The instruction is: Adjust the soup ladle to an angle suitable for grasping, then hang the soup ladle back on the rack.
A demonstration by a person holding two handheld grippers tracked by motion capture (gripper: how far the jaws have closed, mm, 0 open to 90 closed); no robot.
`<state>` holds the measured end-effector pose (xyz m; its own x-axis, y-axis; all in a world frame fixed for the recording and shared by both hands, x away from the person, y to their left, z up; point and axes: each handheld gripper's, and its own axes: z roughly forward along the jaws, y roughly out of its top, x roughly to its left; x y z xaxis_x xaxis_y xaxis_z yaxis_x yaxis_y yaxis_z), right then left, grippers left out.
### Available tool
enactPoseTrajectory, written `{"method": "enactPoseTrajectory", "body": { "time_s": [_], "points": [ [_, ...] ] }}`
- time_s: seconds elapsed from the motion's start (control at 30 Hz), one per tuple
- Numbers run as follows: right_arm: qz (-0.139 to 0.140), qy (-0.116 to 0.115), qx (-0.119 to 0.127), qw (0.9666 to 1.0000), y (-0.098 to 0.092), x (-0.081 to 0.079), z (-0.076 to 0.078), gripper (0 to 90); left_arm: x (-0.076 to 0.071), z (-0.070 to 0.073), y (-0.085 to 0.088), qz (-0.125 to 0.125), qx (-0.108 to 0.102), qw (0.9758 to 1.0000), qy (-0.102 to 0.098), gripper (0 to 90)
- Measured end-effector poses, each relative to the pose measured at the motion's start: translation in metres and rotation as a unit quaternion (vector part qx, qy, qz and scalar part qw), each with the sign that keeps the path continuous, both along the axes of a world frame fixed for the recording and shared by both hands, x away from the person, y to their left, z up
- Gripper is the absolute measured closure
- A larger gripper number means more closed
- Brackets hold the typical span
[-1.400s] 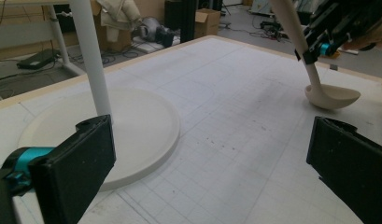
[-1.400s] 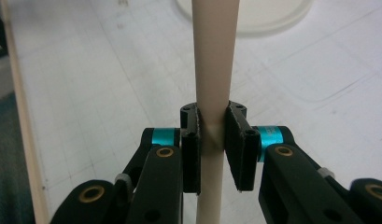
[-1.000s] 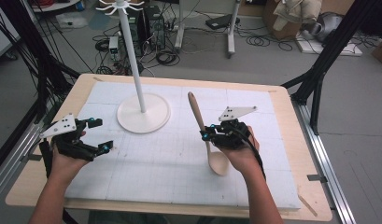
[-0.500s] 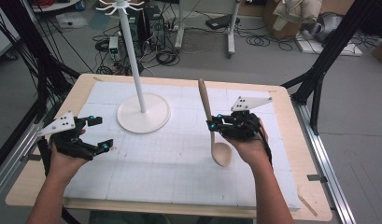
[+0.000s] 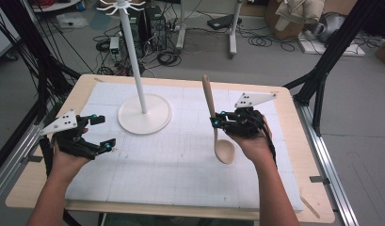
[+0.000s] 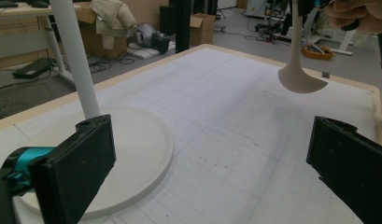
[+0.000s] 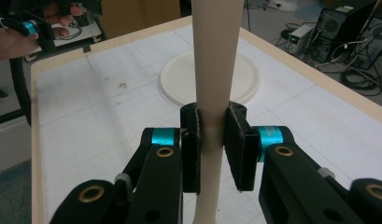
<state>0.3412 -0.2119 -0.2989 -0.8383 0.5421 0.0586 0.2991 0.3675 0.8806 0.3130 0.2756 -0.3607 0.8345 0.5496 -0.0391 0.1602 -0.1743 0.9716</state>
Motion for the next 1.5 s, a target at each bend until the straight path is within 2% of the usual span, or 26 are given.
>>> {"method": "enactPoseTrajectory", "body": {
  "time_s": [0.37, 0.5, 0.67, 1.0, 1.5],
  "points": [
    [0.005, 0.002, 0.006, 1.0000, 0.004, 0.016, 0.009, 77.8, -0.001, 0.003, 0.002, 0.006, -0.004, 1.0000, -0.001, 1.7],
    [0.013, 0.001, 0.011, 0.9999, 0.012, 0.026, 0.020, 77.8, 0.000, 0.004, 0.003, 0.006, -0.008, 1.0000, -0.003, 1.7],
    [0.026, 0.003, 0.007, 0.9996, 0.032, 0.043, 0.037, 77.8, 0.003, 0.003, 0.004, 0.004, -0.010, 0.9999, -0.004, 1.7],
    [0.049, -0.004, -0.016, 0.9987, 0.071, 0.074, 0.069, 77.8, 0.004, 0.004, 0.007, 0.003, -0.013, 0.9999, -0.008, 1.7],
    [0.050, -0.006, -0.036, 0.9981, 0.095, 0.110, 0.108, 77.8, 0.001, 0.009, 0.010, 0.004, -0.008, 0.9999, -0.011, 1.7]
  ]
}}
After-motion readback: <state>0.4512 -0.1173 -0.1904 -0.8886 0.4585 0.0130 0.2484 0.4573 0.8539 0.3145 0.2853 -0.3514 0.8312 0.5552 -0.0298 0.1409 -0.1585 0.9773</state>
